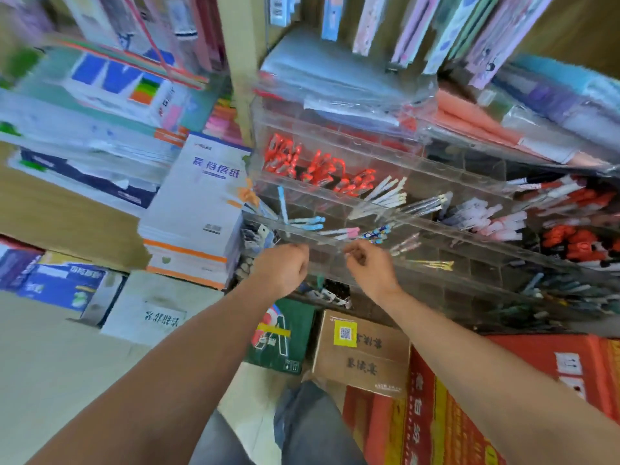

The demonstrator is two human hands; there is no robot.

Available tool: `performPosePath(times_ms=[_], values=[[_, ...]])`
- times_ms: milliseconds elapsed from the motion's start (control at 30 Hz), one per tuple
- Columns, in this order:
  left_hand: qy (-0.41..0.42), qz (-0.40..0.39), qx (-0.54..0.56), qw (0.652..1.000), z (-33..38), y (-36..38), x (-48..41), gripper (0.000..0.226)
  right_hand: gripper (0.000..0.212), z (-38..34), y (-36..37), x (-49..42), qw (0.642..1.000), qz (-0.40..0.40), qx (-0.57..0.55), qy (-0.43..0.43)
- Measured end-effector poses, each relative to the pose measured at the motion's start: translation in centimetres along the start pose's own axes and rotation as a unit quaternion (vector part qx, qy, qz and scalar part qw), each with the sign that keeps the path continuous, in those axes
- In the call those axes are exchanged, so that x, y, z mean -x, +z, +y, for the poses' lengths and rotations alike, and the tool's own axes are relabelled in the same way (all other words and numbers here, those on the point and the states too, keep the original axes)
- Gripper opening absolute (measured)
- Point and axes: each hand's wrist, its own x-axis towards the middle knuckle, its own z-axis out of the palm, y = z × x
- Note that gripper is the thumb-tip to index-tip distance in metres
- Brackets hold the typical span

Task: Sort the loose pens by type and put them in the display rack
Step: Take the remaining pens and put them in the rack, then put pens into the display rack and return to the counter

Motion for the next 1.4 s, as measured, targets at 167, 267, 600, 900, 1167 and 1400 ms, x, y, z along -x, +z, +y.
performPosePath(times_ms=[167,267,600,900,1167,1400], values=[[-0.072,0.033,0.020,0.997,-10.7,-0.6,7.5,0.020,0.022,-7.1,8.9,1.1,0.973,-0.108,0.190,-0.067],[-0.108,0.028,0.025,0.993,-18.0,-0.6,12.4,0.023,0.026,-12.3,15.5,2.4,0.961,-0.149,0.219,-0.077],[-0.170,-0.006,0.052,0.984,-41.3,0.9,25.6,0.025,0.032,-25.4,38.1,4.1,0.947,-0.200,0.238,-0.082],[-0.243,-0.030,0.059,0.968,-58.5,1.8,26.8,0.041,0.043,-34.1,53.9,-1.2,0.896,-0.308,0.303,-0.102],[-0.261,-0.026,0.077,0.962,-74.0,0.0,23.5,0.048,0.048,-41.4,66.9,-10.4,0.886,-0.341,0.300,-0.092],[-0.278,-0.034,0.092,0.956,-87.6,-2.0,19.5,0.045,0.050,-46.8,77.2,-17.5,0.881,-0.357,0.299,-0.085]])
